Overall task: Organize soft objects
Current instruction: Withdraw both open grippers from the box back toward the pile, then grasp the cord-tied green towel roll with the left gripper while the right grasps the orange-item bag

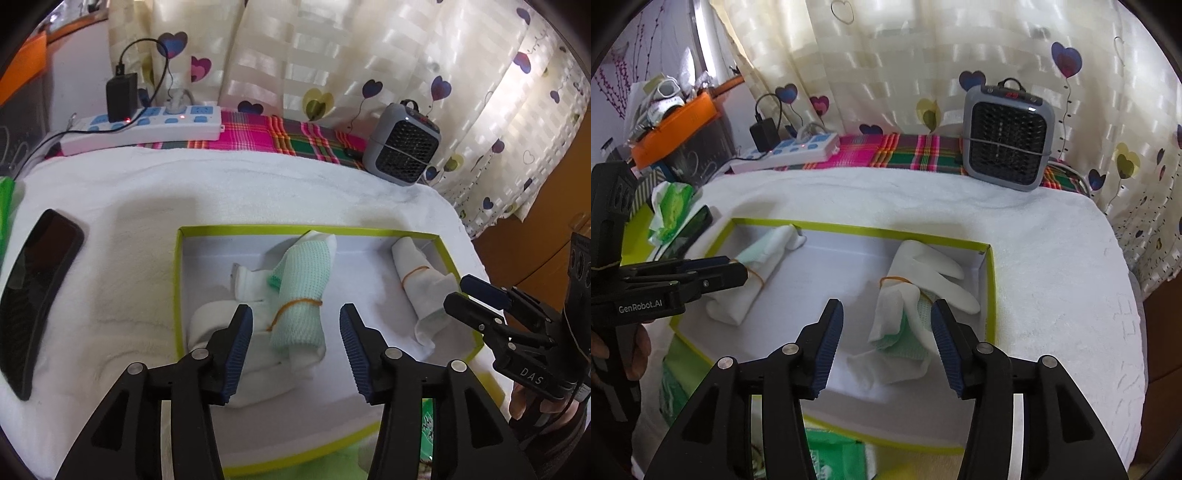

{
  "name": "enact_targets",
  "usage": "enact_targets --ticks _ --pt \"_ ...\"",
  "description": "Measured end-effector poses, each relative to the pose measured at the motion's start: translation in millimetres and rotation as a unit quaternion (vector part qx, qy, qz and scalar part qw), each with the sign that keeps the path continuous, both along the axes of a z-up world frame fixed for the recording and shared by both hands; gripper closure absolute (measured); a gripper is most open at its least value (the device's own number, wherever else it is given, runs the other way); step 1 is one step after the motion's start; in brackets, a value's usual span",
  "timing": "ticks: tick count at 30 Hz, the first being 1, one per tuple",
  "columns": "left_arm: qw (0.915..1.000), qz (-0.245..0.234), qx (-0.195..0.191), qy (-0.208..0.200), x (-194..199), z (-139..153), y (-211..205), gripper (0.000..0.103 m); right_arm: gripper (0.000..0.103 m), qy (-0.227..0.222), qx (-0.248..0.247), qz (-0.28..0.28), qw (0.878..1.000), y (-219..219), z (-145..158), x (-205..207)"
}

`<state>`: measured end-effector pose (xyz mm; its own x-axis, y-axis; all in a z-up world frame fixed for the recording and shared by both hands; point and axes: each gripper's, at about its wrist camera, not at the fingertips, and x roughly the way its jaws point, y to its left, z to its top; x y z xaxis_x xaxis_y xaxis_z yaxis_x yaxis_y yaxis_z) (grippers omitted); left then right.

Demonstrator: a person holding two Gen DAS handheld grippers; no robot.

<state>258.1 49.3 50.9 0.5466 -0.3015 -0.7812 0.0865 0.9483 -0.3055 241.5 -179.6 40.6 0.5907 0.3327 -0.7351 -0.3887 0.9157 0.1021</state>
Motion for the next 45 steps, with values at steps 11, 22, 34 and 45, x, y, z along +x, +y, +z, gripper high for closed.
enact_targets --ticks 11,22,34,45 --pt "0.9993 0.009 0.004 -0.035 -49 27 8 0.053 0.052 -0.023 0.038 -0.013 0.999 -16 17 -43" --pt "0.999 0.003 0.003 -0.045 -107 28 12 0.052 0.052 -0.056 0.057 -0.03 0.996 -32 24 -101" --pt "0.9986 -0.036 -0.018 -0.034 -158 9 -6 0.052 0.052 -0.054 0.083 -0.05 0.994 -48 4 -151" --pt "0.9968 -0.073 -0.028 -0.019 -176 -4 -29 0.05 0.05 -0.047 0.104 -0.057 0.992 -53 -11 -178"
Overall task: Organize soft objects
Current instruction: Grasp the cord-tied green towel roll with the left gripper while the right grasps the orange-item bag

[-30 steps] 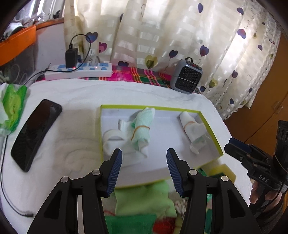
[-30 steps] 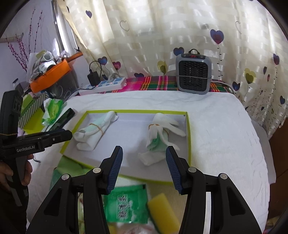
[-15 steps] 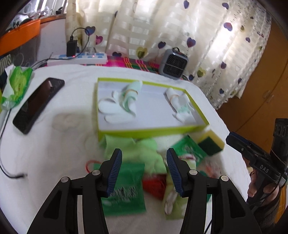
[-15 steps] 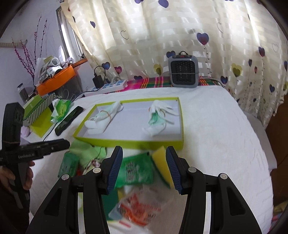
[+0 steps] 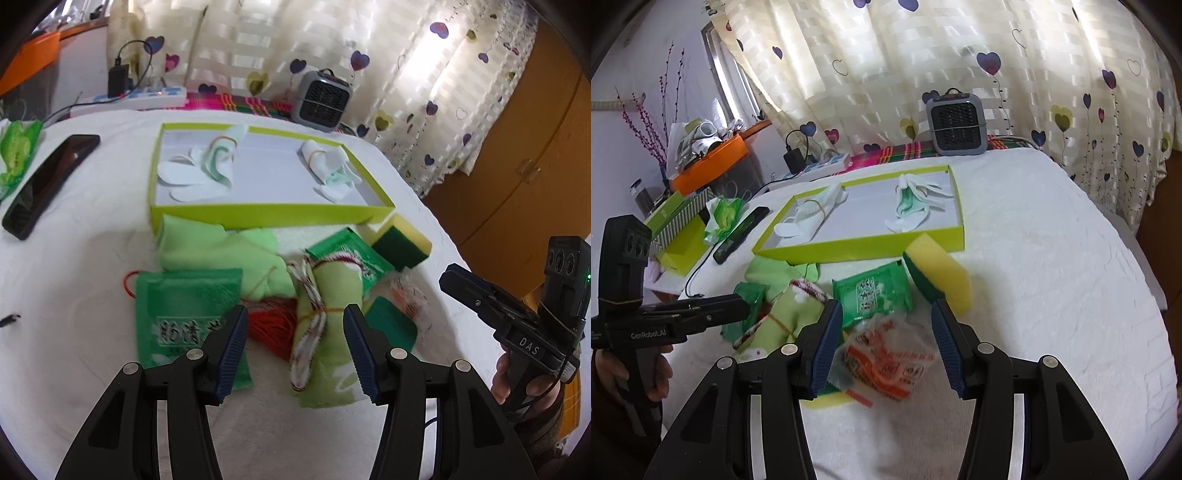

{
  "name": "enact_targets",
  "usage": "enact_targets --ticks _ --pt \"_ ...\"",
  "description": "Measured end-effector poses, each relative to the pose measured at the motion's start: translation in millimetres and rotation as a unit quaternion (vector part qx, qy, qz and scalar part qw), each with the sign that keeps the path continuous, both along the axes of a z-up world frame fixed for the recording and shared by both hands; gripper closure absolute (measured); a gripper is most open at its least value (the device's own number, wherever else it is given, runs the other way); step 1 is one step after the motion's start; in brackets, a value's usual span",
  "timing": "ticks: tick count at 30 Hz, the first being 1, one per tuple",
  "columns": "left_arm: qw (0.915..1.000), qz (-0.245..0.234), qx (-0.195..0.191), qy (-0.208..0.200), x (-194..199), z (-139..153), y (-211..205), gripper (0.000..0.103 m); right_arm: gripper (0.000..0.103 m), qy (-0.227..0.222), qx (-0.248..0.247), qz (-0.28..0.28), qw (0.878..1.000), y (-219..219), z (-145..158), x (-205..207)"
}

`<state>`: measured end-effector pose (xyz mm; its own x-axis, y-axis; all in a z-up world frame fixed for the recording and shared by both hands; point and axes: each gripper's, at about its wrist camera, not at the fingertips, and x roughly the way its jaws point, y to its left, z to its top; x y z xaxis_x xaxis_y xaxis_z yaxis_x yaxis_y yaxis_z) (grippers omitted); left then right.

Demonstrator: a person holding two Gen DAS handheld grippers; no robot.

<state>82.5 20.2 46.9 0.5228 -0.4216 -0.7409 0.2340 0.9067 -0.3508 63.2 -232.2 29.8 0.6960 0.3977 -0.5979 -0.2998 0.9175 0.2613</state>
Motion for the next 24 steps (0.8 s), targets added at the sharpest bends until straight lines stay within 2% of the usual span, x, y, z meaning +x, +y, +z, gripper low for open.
enact_targets --ticks 3,24 --pt "1.0 -0.008 -0.001 0.001 -2 -2 -5 0.05 0.042 0.006 0.012 -0.005 1.0 -4 -5 -3" --pt "0.9992 -0.023 0.021 0.024 1 -16 -31 0.048 0.042 0.059 0.07 -0.007 0.996 -7 -34 -5"
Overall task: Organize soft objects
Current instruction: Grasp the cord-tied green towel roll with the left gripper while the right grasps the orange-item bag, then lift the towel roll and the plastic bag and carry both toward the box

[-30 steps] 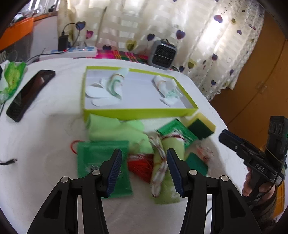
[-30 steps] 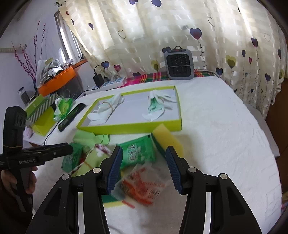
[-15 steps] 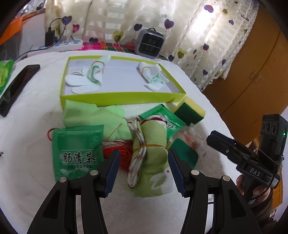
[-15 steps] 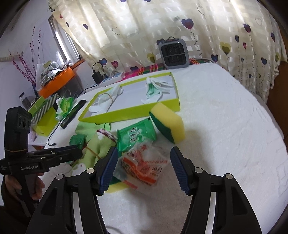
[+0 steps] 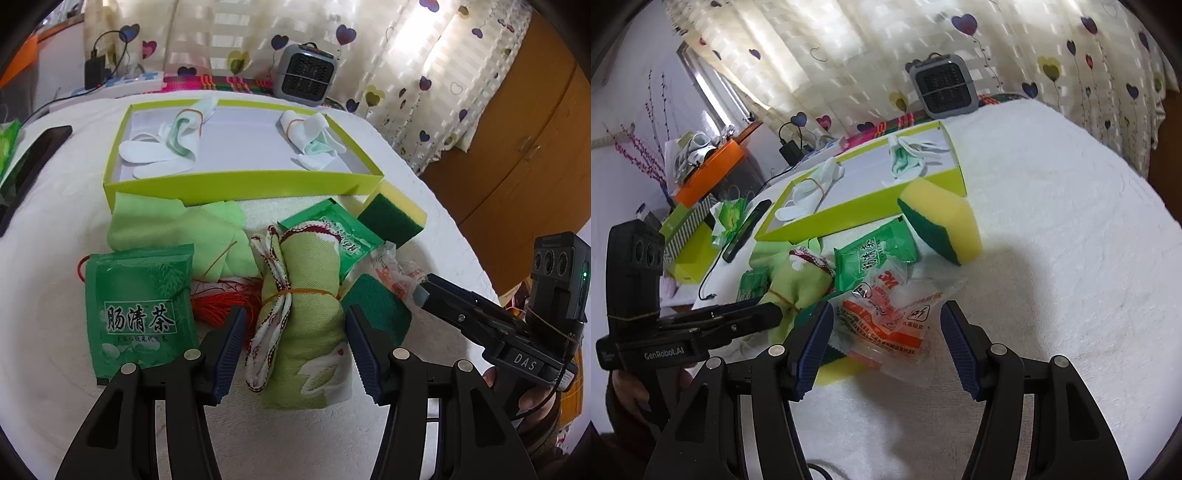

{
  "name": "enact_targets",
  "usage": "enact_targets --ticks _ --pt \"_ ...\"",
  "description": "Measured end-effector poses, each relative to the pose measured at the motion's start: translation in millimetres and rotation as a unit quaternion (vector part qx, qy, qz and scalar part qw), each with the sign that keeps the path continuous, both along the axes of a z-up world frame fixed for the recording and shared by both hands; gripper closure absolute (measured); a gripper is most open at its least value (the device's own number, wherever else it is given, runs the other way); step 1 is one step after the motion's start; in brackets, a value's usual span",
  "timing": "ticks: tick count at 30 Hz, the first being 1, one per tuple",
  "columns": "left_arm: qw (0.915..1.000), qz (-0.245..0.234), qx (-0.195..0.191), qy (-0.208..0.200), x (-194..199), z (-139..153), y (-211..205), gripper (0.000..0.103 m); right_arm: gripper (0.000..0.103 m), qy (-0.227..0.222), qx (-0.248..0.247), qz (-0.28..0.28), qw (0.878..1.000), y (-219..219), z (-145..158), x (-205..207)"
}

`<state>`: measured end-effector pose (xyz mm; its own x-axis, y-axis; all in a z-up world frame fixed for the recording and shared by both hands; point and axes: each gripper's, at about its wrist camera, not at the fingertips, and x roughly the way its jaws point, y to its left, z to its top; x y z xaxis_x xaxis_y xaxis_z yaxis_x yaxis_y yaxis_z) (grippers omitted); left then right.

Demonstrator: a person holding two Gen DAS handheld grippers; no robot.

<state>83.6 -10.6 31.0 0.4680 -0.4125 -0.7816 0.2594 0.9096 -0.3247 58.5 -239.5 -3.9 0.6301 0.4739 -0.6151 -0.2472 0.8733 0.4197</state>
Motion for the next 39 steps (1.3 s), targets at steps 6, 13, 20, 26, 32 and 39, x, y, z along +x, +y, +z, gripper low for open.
enact_targets --ticks 6,13,20,26,32,39 --pt "1.0 0.001 0.006 0.006 2 -3 -2 0.048 0.042 0.015 0.002 -0.003 1.0 0 -5 4" --pt "0.9999 0.004 0.002 0.014 6 -7 -2 0.048 0.042 0.032 0.034 -0.01 0.999 -4 -11 10" --pt "0.9998 0.009 0.0 0.02 9 -8 -3 0.048 0.042 0.05 0.08 -0.021 0.995 -11 -13 18" --pt "0.9997 0.013 -0.001 0.021 10 -9 -2 0.049 0.053 0.05 0.08 -0.022 0.995 -9 -14 19" --pt "0.9998 0.012 0.005 0.015 7 -7 -5 0.061 0.062 0.045 0.065 -0.012 0.997 -6 -12 18" --pt "0.9998 0.016 0.003 0.008 5 -5 -5 0.068 0.073 0.033 0.06 -0.004 0.998 -5 -10 15"
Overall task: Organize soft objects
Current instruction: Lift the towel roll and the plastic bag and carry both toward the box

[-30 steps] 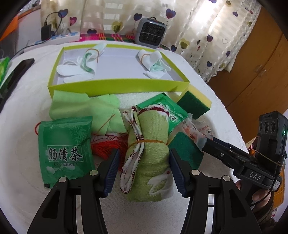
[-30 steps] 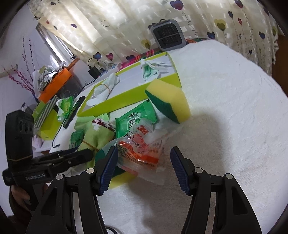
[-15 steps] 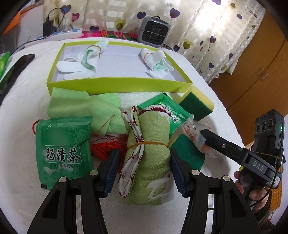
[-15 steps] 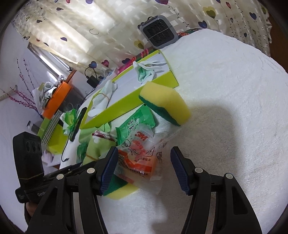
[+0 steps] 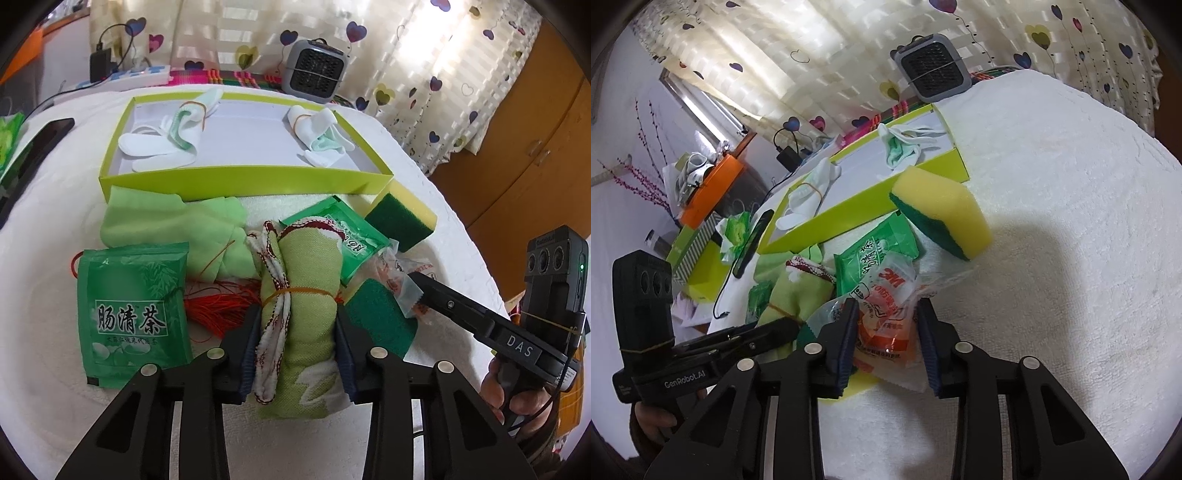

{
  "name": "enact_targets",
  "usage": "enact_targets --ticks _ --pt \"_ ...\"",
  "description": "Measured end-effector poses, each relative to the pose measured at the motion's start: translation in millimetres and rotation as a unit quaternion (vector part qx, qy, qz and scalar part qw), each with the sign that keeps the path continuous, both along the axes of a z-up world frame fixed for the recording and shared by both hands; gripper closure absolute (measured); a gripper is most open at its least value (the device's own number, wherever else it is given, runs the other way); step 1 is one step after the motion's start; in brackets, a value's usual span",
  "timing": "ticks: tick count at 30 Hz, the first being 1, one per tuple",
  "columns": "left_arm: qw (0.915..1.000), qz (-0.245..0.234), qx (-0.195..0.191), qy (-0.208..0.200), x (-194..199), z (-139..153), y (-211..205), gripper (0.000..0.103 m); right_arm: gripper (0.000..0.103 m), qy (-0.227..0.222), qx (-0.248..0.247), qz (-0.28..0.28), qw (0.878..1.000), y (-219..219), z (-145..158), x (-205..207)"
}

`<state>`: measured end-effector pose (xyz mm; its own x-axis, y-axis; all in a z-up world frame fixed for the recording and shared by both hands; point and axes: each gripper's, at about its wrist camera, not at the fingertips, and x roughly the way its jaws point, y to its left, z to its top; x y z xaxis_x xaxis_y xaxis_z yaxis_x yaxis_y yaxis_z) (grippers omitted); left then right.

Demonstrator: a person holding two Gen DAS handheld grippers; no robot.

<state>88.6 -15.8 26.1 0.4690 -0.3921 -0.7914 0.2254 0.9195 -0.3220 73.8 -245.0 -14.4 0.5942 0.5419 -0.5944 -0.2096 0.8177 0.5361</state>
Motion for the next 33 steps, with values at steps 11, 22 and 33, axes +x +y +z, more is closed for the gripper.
enact_targets --ticks 11,22,33 --pt "0.9999 0.005 0.004 -0.01 -6 6 3 0.069 0.082 -0.015 0.008 0.003 1.0 -2 5 -4" --pt "0.9997 0.006 -0.001 -0.026 -12 19 5 0.069 0.082 -0.05 -0.019 0.003 0.999 -1 22 -16" --pt "0.9987 0.007 0.003 -0.05 -16 38 5 0.069 0.082 -0.076 -0.019 -0.002 0.997 -4 38 -24"
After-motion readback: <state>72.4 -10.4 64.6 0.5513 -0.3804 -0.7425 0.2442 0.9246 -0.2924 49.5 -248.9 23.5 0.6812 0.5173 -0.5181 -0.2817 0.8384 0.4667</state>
